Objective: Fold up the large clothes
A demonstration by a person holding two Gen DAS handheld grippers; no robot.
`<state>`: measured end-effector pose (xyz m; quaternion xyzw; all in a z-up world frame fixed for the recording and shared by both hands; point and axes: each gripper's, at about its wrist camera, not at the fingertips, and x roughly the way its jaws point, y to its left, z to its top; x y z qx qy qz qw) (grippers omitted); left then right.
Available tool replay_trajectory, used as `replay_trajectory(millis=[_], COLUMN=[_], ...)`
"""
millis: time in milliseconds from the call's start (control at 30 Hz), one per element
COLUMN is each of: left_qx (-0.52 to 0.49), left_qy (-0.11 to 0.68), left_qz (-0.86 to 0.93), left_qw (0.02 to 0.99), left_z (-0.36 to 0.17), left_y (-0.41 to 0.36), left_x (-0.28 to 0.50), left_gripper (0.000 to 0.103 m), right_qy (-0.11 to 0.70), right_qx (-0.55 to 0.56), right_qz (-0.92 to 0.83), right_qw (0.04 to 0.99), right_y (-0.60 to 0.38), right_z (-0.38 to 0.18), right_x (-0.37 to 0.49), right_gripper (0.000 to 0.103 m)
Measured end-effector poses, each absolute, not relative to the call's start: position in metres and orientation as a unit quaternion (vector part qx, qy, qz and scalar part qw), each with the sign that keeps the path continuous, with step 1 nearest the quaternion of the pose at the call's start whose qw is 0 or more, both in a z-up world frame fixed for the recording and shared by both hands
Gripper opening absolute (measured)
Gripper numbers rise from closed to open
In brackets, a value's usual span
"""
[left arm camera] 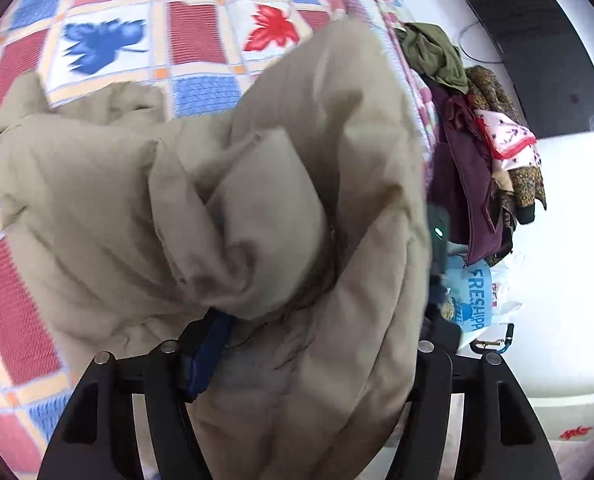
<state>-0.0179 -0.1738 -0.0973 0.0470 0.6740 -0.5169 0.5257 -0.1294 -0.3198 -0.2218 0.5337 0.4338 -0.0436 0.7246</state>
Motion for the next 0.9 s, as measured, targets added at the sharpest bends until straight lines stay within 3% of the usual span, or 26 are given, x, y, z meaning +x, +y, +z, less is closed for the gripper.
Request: replay_trajectory(millis=[167,467,533,567,600,833,900], left_qx=[0.037,0.054,0.061,0.065,0.069,0.095,0.106], left_qy=[0.673,0.676,0.674,0.672,0.670,0.600,0.556], left_qz=[-0.570,-0.549,-0.548,-0.549,-0.550,-0.563,-0.558], left_qw=[0.470,0.489,0.491,0.493,0.494,0.560,0.607], left_z=[-0.139,-0.179,-0.183,-0.185,-0.185,-0.143,-0.120], left_y=[-0.221,-0.254,-0.258,-0.260,-0.260,-0.248,-0.233], left_x=[-0.031,-0.039,-0.038,-0.037,-0.036,-0.030,-0.022], left_gripper=[0.067,0.067,0.067,0.067,0.067,0.067,0.067], right_qy=[0.421,0.400,0.384,0.379,0.374,0.366,0.397], right_qx=[0.539,0.558,0.562,0.561,0.558,0.553,0.527], right_qz=[-0.099,-0.155,-0.138,-0.129,-0.121,-0.048,-0.078], right_qw=[0.722,0.710,0.719,0.725,0.731,0.747,0.748], right_y=[-0.351,-0.358,-0.349,-0.342,-0.339,-0.305,-0.301], right_z=[-0.209,-0.181,-0.168,-0.162,-0.157,-0.137,-0.144], right_x=[-0.192,-0.271,-0.285,-0.287,-0.292,-0.259,-0.240], right_gripper=[0.005,0.007,0.026,0.059,0.082,0.083,0.073])
